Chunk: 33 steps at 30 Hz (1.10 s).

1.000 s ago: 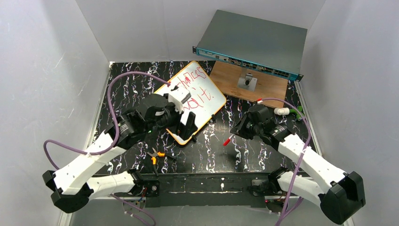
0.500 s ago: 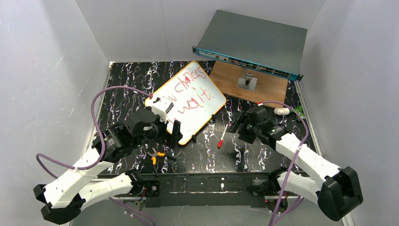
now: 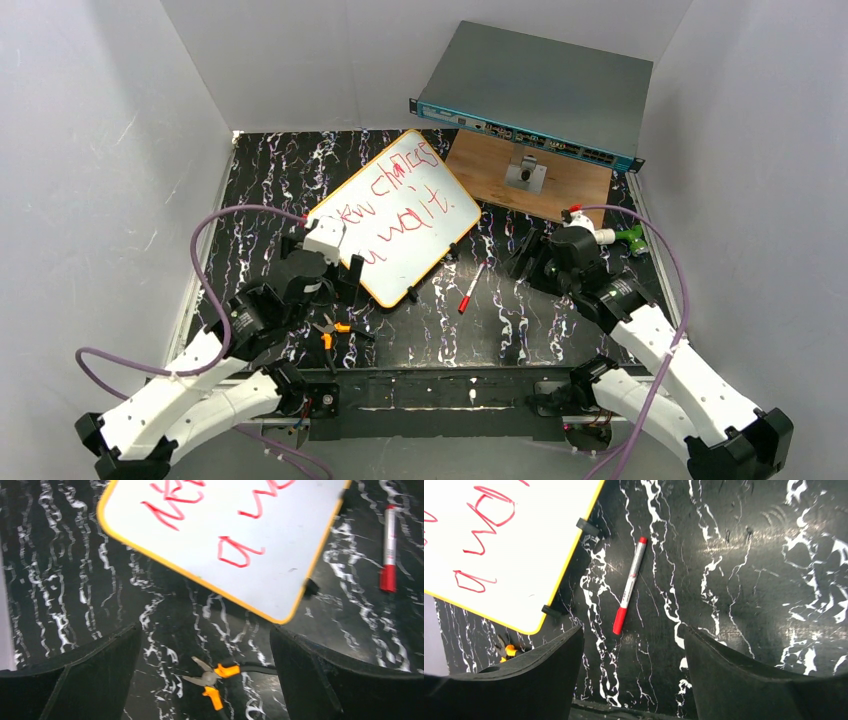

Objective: Write a sentence on the whiteboard
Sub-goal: Reset both arms

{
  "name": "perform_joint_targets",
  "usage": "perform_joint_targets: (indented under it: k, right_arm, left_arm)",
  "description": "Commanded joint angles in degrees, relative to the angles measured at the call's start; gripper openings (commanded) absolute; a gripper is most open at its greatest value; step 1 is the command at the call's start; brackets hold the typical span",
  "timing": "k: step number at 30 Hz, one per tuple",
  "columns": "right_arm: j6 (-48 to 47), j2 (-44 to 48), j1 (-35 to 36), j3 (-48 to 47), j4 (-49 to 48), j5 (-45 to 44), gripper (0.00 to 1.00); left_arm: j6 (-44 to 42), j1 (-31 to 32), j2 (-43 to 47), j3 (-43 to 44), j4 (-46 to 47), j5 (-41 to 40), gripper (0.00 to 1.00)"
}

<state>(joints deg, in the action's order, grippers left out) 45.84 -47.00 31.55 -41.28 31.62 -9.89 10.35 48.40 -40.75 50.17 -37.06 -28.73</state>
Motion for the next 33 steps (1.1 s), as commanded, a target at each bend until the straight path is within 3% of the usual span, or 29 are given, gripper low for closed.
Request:
perform_joint_targets:
  k: [1, 7, 15, 20, 26, 33]
  right_arm:
    - [-4.4, 1.8, -0.2, -3.4, 0.7, -4.9, 0.79]
    - [-2.4, 2.4, -0.2, -6.8, 3.4, -7.2, 0.82]
    - [1.3, 2.6, -0.2, -11.0, 9.9, -9.0, 0.83]
    - [5.4, 1.5, -0.2, -12.3, 15.5, -10.5, 0.84]
    - [8.9, 3.6, -0.2, -10.4, 14.3, -6.8, 0.84]
    - [10.1, 1.7, -0.2, -11.8, 17.0, -1.3, 0.85]
  left_arm:
    - [-6.1, -6.2, 2.6, -5.2, 9.0, -2.8, 0.98]
    - [-5.9, -18.2, -1.1, -10.2, 15.4, 2.8, 0.98]
    - [-1.5, -41.0, -6.0, -16.3, 25.6, 11.8, 0.98]
    - [-1.4, -45.5, -4.6, -19.8, 31.4, 13.1, 0.98]
    - [0.8, -50.0, -6.4, -24.9, 39.4, 12.0, 0.98]
    - [1.9, -50.8, -6.0, -25.6, 39.7, 12.5, 0.98]
